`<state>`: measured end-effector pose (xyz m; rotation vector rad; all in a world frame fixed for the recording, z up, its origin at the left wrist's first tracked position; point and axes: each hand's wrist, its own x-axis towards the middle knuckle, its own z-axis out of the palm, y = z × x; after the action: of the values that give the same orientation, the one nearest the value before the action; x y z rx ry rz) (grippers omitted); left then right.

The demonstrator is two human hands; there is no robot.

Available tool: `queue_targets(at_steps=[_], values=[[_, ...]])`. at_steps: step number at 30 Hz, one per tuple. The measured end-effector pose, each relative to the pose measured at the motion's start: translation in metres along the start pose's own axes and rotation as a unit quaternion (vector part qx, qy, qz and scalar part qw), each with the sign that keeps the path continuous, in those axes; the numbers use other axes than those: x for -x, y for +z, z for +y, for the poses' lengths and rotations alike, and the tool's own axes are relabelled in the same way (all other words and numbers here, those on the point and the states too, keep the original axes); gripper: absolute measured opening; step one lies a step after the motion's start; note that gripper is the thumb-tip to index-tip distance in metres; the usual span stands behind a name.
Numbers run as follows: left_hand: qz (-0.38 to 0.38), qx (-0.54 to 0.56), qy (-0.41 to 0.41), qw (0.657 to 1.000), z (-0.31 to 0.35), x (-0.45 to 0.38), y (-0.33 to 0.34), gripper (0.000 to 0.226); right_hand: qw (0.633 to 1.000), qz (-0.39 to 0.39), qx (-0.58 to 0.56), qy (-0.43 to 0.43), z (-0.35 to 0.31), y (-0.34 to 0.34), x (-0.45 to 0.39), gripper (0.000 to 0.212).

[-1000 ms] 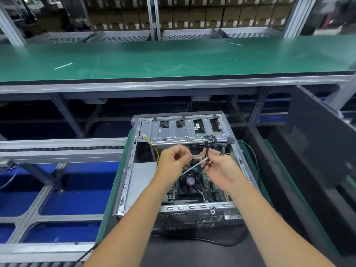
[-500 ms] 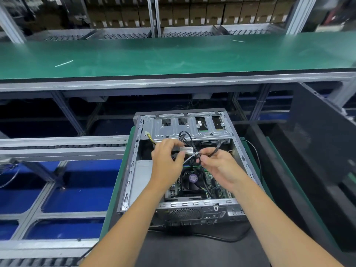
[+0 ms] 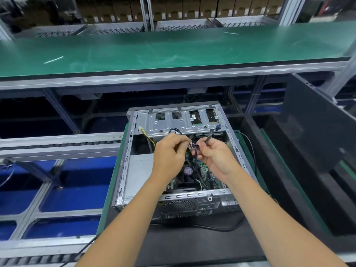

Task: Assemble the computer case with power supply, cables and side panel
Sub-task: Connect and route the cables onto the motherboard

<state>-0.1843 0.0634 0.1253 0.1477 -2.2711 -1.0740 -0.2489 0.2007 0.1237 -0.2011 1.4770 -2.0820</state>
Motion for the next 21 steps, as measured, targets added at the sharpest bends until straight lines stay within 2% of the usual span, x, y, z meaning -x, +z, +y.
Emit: queue_targets(at_steps=[4,5,8,10,12,15,21], values=[[-0.003,0.058,-0.031,0.998,0.0,0.007,0.005,0.011,1.0,0.027,-0.006,-0.007,0.0,-0.003,0.0,0.011],[-0.013,0.061,-0.036,0.997,0.001,0.009,0.006,0.02,0.999,0.033,-0.008,-0.009,0.0,-0.004,-0.001,0.011],[-0.022,-0.028,-0.033,0.999,0.001,0.013,0.013,0.043,0.999,0.031,-0.005,-0.013,0.001,-0.005,-0.001,0.008],[-0.016,-0.052,-0.024,0.998,0.002,0.011,0.015,0.038,0.999,0.033,-0.001,-0.018,0.001,-0.005,-0.001,0.008],[-0.029,-0.035,-0.014,0.999,0.0,0.009,0.015,0.029,0.999,0.047,0.001,-0.028,0.002,-0.006,-0.003,0.007],[-0.043,-0.01,-0.013,0.999,-0.005,0.005,0.013,0.026,0.997,0.066,0.006,-0.035,0.004,-0.005,-0.005,0.008],[-0.081,0.11,-0.072,0.988,-0.013,-0.003,0.013,0.025,0.996,0.078,0.004,-0.053,0.003,-0.005,-0.006,0.012]])
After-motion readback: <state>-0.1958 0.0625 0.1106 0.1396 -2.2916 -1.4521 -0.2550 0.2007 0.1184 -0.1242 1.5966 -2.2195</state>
